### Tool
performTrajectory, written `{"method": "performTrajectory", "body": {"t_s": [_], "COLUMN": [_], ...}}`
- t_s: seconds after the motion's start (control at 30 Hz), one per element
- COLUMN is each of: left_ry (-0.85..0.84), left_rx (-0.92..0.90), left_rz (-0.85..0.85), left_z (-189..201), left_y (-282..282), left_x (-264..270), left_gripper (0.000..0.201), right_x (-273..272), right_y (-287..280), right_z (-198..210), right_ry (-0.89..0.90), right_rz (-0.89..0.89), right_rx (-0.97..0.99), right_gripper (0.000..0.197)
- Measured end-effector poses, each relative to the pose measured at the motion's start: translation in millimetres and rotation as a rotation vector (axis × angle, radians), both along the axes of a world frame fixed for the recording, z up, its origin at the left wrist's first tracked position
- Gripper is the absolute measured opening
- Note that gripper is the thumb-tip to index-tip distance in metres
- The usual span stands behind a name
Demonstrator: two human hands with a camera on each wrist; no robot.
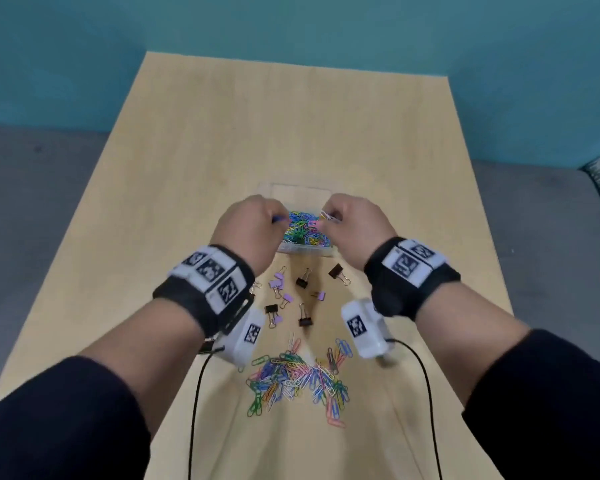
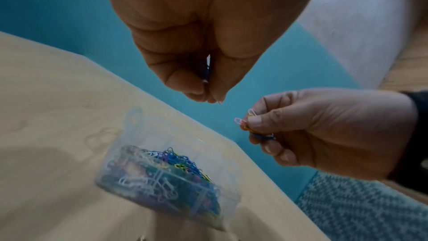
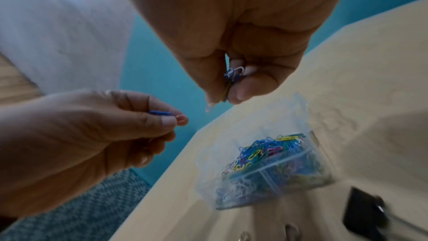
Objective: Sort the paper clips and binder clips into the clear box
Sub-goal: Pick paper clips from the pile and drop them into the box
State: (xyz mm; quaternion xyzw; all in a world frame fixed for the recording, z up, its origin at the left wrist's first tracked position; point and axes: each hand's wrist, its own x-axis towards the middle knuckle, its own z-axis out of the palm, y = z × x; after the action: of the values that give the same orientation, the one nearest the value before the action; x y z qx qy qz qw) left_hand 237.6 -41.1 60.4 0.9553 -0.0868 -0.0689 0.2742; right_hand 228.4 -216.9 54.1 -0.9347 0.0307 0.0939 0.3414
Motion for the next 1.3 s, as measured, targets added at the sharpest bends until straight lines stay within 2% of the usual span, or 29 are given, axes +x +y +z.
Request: {"method": "performTrajectory", "body": {"t_s": [0.07,0.13,0.2,0.33,0.4,0.47,0.53,0.67,0.77,0.83,0.9,0.97,1.03,1.1,1.13,1.2,1.3], "left_ry": [0.009,0.055,0.072,0.049,0.083,0.120,0.094,0.038,0.048,0.034,0.036,0.075,0.189,0.278,0.267,0.231,0.226], "left_rx": [0.036,0.051,0.048,-0.006,0.005,0.036,0.113,0.254,0.338,0.349,0.305,0.251,0.200,0.210,0.230,0.227,0.224], "left_rz": [-0.027,-0.040,-0.046,-0.050,-0.138,-0.251,-0.352,-0.494,-0.539,-0.575,-0.554,-0.417,-0.267,-0.244,-0.265,-0.269,-0.236], "left_z": [-2,-6,-11,-24,-35,-45,-57,-79,-84,-82,-79,-75,-73,-75,-77,-80,-86], "left_y": [-7,-3,9,39,49,54,53,36,27,29,39,55,67,68,65,54,39], "left_x": [15,19,12,-44,-89,-132,-160,-172,-166,-166,-168,-175,-183,-191,-193,-193,-187], "left_gripper": [0.021,0.030,0.035,0.029,0.026,0.032,0.038,0.050,0.051,0.045,0.041,0.044,0.062,0.081,0.083,0.081,0.072], "right_x": [17,21,11,-47,-88,-129,-162,-195,-203,-206,-207,-211,-219,-225,-225,-222,-209], "right_y": [5,5,-1,-16,-19,-16,-9,7,16,15,6,-5,-10,-5,1,16,36], "right_z": [2,3,5,-8,-23,-36,-49,-72,-75,-70,-63,-56,-54,-55,-57,-62,-71], "right_ry": [0.034,0.065,0.048,0.041,0.127,0.205,0.212,0.164,0.139,0.078,0.044,0.058,0.152,0.255,0.270,0.251,0.209], "right_rz": [0.036,0.072,0.081,0.152,0.242,0.323,0.372,0.458,0.518,0.546,0.479,0.377,0.290,0.249,0.252,0.281,0.282], "right_rx": [-0.081,-0.142,-0.209,-0.240,-0.263,-0.279,-0.262,-0.377,-0.392,-0.330,-0.243,-0.235,-0.278,-0.279,-0.273,-0.274,-0.282], "right_gripper": [0.014,0.033,0.039,0.028,0.026,0.028,0.035,0.059,0.058,0.050,0.041,0.046,0.059,0.076,0.082,0.088,0.078]}}
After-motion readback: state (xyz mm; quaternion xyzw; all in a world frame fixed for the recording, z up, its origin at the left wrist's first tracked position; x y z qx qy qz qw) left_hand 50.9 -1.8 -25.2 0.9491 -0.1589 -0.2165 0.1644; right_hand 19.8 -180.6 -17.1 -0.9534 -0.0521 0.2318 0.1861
